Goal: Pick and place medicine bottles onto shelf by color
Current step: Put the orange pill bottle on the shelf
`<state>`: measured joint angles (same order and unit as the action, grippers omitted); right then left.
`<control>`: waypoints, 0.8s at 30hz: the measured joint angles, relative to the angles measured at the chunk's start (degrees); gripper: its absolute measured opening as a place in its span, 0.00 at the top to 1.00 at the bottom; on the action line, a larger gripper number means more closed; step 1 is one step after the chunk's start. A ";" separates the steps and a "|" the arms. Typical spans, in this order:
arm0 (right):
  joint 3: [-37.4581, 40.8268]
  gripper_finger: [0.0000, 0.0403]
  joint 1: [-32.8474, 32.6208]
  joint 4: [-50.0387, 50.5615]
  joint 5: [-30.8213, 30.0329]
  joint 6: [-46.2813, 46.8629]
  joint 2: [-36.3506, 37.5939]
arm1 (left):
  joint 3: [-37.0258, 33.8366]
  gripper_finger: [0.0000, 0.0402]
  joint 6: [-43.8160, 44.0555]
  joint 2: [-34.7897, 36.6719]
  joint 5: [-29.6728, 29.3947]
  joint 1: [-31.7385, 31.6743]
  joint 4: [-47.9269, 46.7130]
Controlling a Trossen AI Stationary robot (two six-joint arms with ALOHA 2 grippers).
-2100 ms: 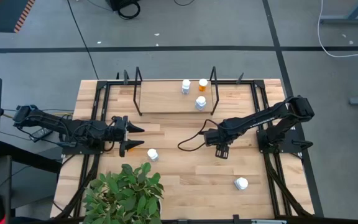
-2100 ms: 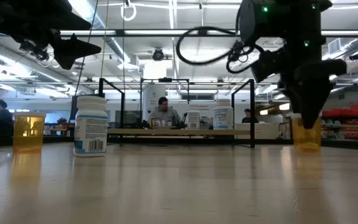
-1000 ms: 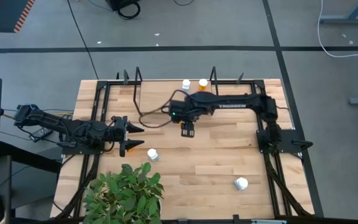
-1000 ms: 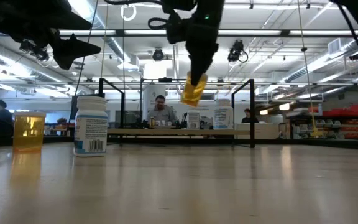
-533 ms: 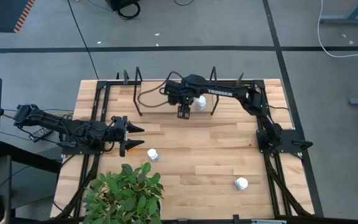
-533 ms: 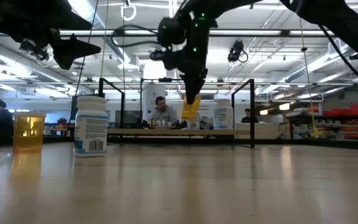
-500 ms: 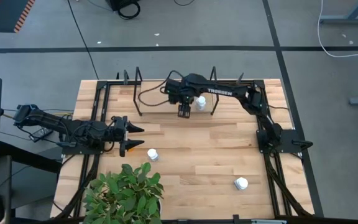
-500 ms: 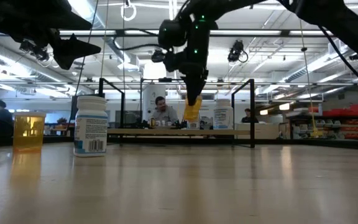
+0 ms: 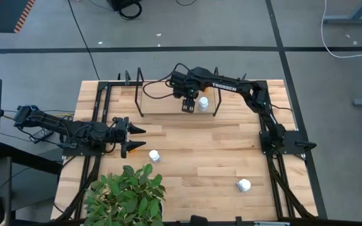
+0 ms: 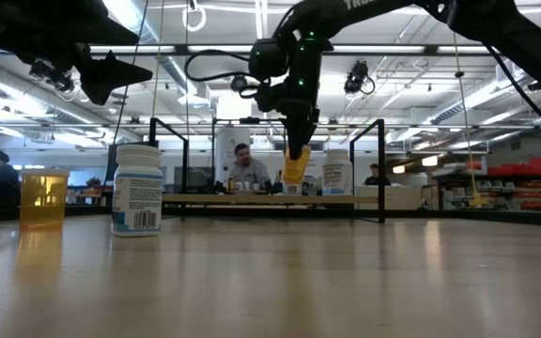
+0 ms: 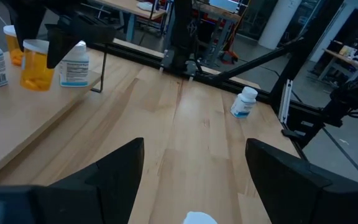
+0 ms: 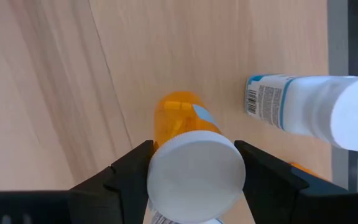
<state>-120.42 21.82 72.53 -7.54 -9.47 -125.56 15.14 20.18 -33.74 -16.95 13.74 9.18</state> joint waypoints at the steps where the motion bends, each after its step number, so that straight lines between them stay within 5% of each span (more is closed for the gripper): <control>1: 0.02 0.44 -0.02 0.05 0.13 0.02 -0.01 | 0.00 0.29 0.00 0.00 0.00 0.00 0.00; 24: 3.54 0.43 -0.22 -2.52 1.24 -0.72 0.00 | 0.00 0.29 0.00 0.00 0.02 0.00 -0.05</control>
<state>-116.88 21.60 70.01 -6.31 -10.20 -125.56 15.14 20.18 -33.74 -16.93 13.74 9.12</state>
